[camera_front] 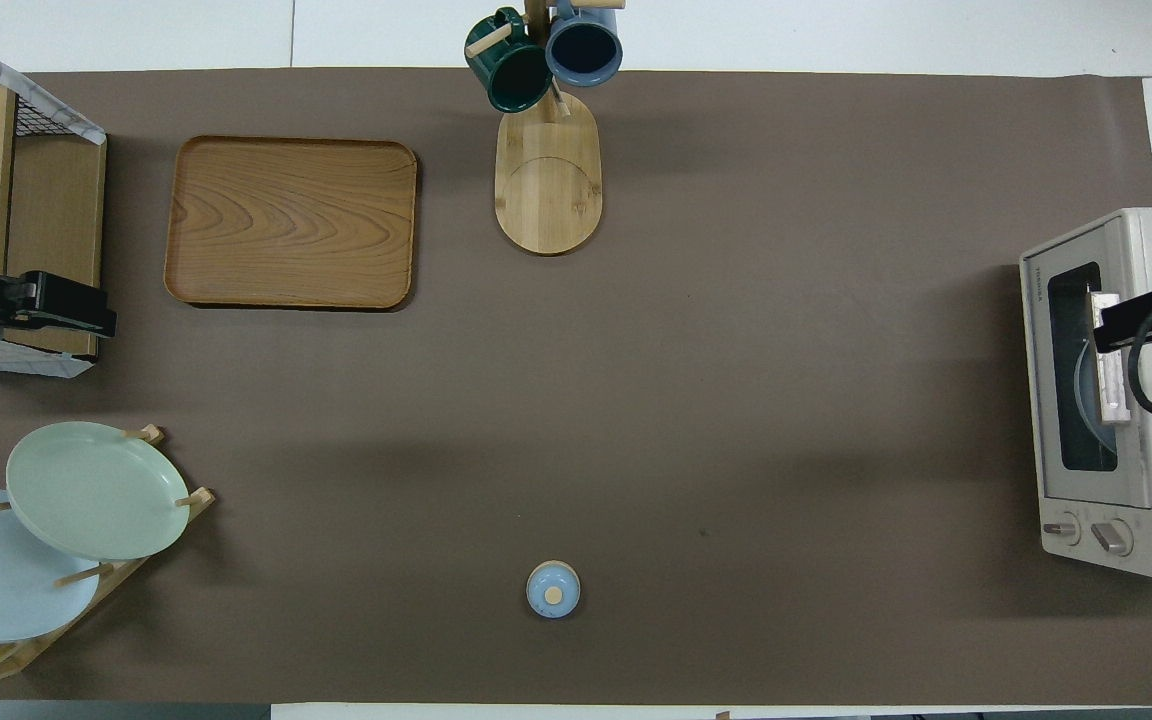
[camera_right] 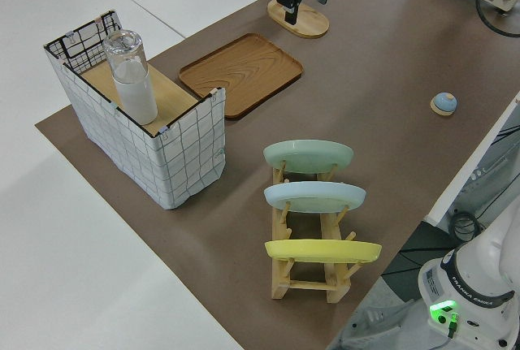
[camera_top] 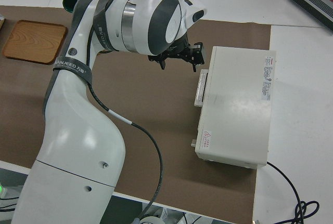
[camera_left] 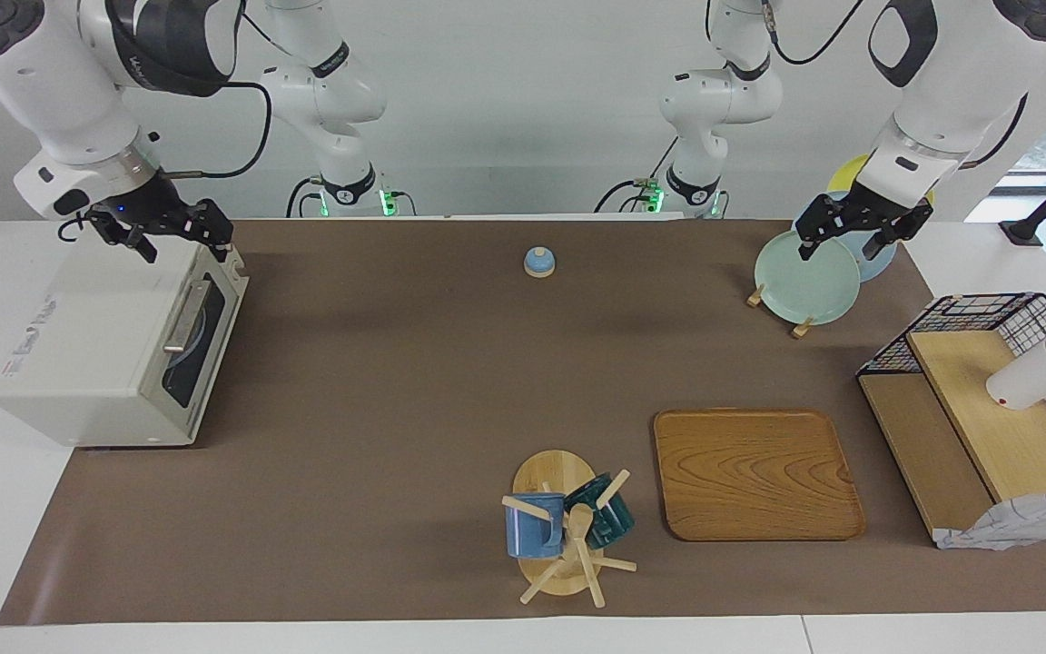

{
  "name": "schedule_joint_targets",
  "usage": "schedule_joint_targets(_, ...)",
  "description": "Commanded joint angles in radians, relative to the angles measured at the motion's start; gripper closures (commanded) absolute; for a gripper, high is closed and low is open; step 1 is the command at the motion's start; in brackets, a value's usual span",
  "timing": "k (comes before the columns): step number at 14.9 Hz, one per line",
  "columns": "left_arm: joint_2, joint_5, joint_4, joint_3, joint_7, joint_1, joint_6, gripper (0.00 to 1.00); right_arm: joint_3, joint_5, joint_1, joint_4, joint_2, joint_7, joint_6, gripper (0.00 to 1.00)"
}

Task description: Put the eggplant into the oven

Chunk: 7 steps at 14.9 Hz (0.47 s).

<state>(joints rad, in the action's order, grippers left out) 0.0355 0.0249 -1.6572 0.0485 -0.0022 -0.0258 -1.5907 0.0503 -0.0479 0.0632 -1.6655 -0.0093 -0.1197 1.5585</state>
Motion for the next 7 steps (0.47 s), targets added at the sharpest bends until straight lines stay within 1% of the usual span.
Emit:
schedule_joint_targets(1, 0.007, -0.016, 0.004, 0.005, 0.005, 0.009, 0.018, 0.00, -0.001, 0.002, -0.006, 0.027, 0.017, 0.023, 0.002, 0.00)
schedule_joint_targets(7, 0.007, -0.016, 0.004, 0.005, 0.007, 0.009, 0.017, 0.00, 0.016, 0.020, -0.008, 0.027, 0.017, 0.031, 0.012, 0.00)
